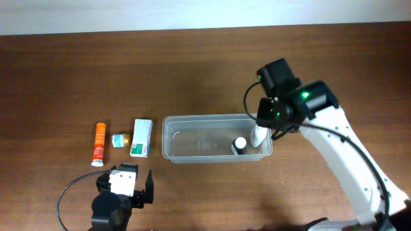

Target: Pack container

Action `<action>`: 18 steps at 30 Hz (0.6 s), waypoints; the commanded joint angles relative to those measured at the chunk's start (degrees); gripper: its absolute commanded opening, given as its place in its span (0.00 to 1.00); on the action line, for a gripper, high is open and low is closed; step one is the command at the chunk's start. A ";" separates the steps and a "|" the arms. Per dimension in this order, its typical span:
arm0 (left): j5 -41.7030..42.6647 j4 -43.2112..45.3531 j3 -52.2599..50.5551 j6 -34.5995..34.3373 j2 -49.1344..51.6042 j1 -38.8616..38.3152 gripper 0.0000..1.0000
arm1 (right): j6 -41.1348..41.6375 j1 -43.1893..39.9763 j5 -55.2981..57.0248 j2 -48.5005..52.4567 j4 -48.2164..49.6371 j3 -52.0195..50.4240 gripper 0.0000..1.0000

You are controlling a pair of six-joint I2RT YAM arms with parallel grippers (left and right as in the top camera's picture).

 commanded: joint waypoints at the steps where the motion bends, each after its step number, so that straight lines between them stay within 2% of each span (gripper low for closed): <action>1: 0.46 0.07 -0.24 -0.55 -0.33 0.33 1.00 | -5.57 -3.04 -3.02 2.10 0.20 -0.22 0.44; 3: 0.46 0.07 -0.24 -0.55 -0.33 0.33 1.00 | -10.86 -3.54 -6.95 2.47 1.31 -0.22 0.44; 5: 0.44 0.07 -0.24 -0.55 -0.33 0.33 1.00 | -12.39 -3.50 -8.57 2.73 1.90 -0.22 0.45; 8: 0.44 0.04 -0.24 -0.52 -0.33 0.33 1.00 | -12.46 -3.43 -8.52 3.41 2.36 -0.24 0.49; 18: 0.44 0.07 -0.24 -0.52 -0.33 0.33 1.00 | -12.35 -3.43 -8.79 7.13 3.13 -0.31 0.48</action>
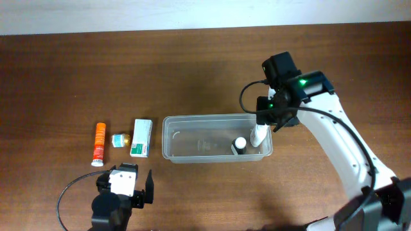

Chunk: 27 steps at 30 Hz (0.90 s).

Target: Pack container

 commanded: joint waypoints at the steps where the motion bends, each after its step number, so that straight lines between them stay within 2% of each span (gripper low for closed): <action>1: 0.46 0.07 -0.24 -0.52 -0.33 0.33 1.00 | -0.46 0.00 -0.94 1.60 0.42 -0.31 0.46; 9: 0.44 0.04 -0.24 -0.52 -0.33 0.33 1.00 | -0.39 -0.02 -2.49 2.91 -0.07 -0.39 0.42; 12: 0.46 0.07 -0.24 -0.52 -0.33 0.33 1.00 | -0.39 -0.02 -2.49 2.91 0.00 -0.57 0.35; 18: 0.46 0.07 -0.24 -0.52 -0.33 0.33 1.00 | 0.04 -0.02 -3.34 2.91 0.55 -2.67 0.34; 23: 0.46 0.04 -0.24 -0.50 -0.33 0.33 1.00 | 0.02 -0.02 -3.30 2.91 2.86 -3.52 0.27; 27: 0.44 0.04 -0.24 -0.52 -0.33 0.33 1.00 | -0.02 -0.02 -3.28 2.89 3.13 -3.52 0.16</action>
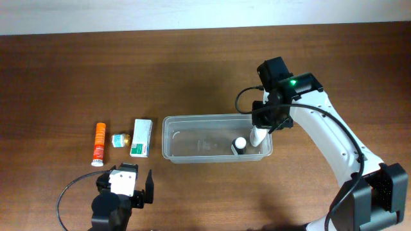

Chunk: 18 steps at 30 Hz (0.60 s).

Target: Pack container

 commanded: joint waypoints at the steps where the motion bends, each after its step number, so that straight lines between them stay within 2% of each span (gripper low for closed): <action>1: 0.46 0.07 -0.24 -0.52 -0.33 0.33 1.00 | -0.07 -0.02 -0.44 0.31 0.04 -0.24 0.15; 4: 0.44 0.07 -0.24 -0.55 -0.33 0.33 1.00 | -0.07 0.00 -0.50 -0.22 -1.95 0.17 0.11; 11: 0.44 0.04 -0.24 -0.55 -0.33 0.33 1.00 | 1.05 0.04 -0.57 -4.68 -8.61 0.17 0.11; 18: 0.44 0.04 -0.24 -0.55 -0.33 0.33 1.00 | 1.05 0.17 -0.94 -6.45 -9.77 0.11 0.11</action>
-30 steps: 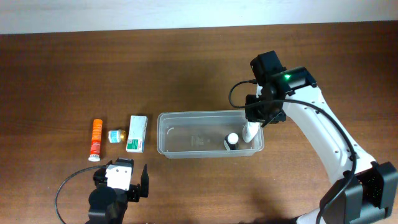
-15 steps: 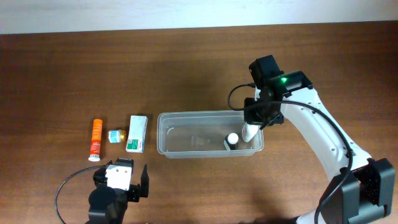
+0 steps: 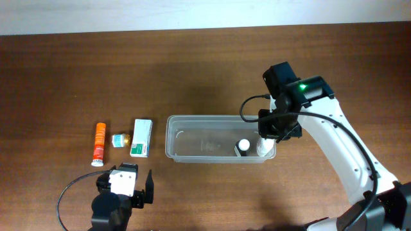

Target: Pack container

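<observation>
A clear plastic container (image 3: 192,138) lies mid-table. In its right end stand a small dark bottle with a white cap (image 3: 242,147) and a white bottle (image 3: 263,150). My right gripper (image 3: 273,131) hangs right over that end, just above the white bottle; the wrist hides its fingers. Left of the container lie an orange tube (image 3: 99,144), a small green-and-white jar (image 3: 119,139) and a white-and-green box (image 3: 142,137). My left gripper (image 3: 128,186) rests at the near edge below these items, its fingers spread with nothing between them.
Dark wooden table (image 3: 192,70) with a white wall along the far edge. The left arm's cable (image 3: 64,199) loops at the near left. The right arm (image 3: 347,160) runs from the near right corner toward the container.
The right gripper has shifted slightly right and nearer. The container now sits a little further right, and the white bottle stands lower in its right corner instead of leaning on the wall.
The right gripper stayed over the container's right end throughout, with the white bottle leaning inside against the right wall beside the capped bottle. Its wrist turned between moments. Now the white bottle sits in the corner and the container has slid right. The left arm never moved.
</observation>
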Action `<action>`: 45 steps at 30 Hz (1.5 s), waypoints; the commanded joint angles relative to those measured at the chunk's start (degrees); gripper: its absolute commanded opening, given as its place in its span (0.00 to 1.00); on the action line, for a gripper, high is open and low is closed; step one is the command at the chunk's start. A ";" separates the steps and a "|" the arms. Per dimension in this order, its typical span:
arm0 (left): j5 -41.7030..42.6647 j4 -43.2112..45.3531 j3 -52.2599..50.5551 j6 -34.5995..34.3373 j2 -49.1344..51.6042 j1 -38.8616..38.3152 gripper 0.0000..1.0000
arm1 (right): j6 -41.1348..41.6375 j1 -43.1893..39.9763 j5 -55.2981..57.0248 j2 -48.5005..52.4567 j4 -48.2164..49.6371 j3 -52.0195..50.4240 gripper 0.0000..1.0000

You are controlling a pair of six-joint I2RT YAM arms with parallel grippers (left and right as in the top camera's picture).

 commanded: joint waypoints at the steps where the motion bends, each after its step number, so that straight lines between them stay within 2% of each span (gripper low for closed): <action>1: 0.46 0.04 -0.24 -0.52 -0.33 0.33 1.00 | 0.42 0.48 -0.09 -1.33 -0.11 0.11 0.11; 9: 0.44 0.07 -0.24 -0.52 -0.33 0.33 1.00 | 0.55 4.68 0.63 -1.22 2.03 -0.15 0.12; 13: 0.44 0.07 -0.24 -0.52 -0.33 0.33 1.00 | 3.32 4.87 3.52 -1.22 2.21 -0.79 0.12; 26: 0.46 0.07 -0.24 -0.52 -0.33 0.33 1.00 | 2.27 4.87 2.93 -1.22 7.76 -6.88 0.12; 29: 0.44 0.04 -0.24 -0.52 -0.33 0.33 1.00 | 1.92 4.87 2.93 -1.49 8.79 -6.78 0.28; 31: 0.46 0.07 -0.24 -0.52 -0.33 0.33 1.00 | 1.90 4.87 2.95 -1.97 9.07 -6.43 0.43; 34: 0.46 0.04 -0.24 -0.52 -0.33 0.33 1.00 | 1.90 4.85 2.95 -3.65 8.79 -4.66 0.56; 39: 0.46 0.04 -0.24 -0.52 -0.33 0.33 1.00 | 1.90 4.81 3.32 -8.24 7.08 0.59 0.65; 41: 0.46 0.07 -0.24 -0.52 -0.33 0.33 1.00 | 1.90 4.37 4.72 -10.75 6.80 3.06 0.72; 45: 0.46 0.07 -0.24 -0.52 -0.33 0.33 1.00 | 1.68 1.68 5.60 -12.44 6.97 4.61 0.74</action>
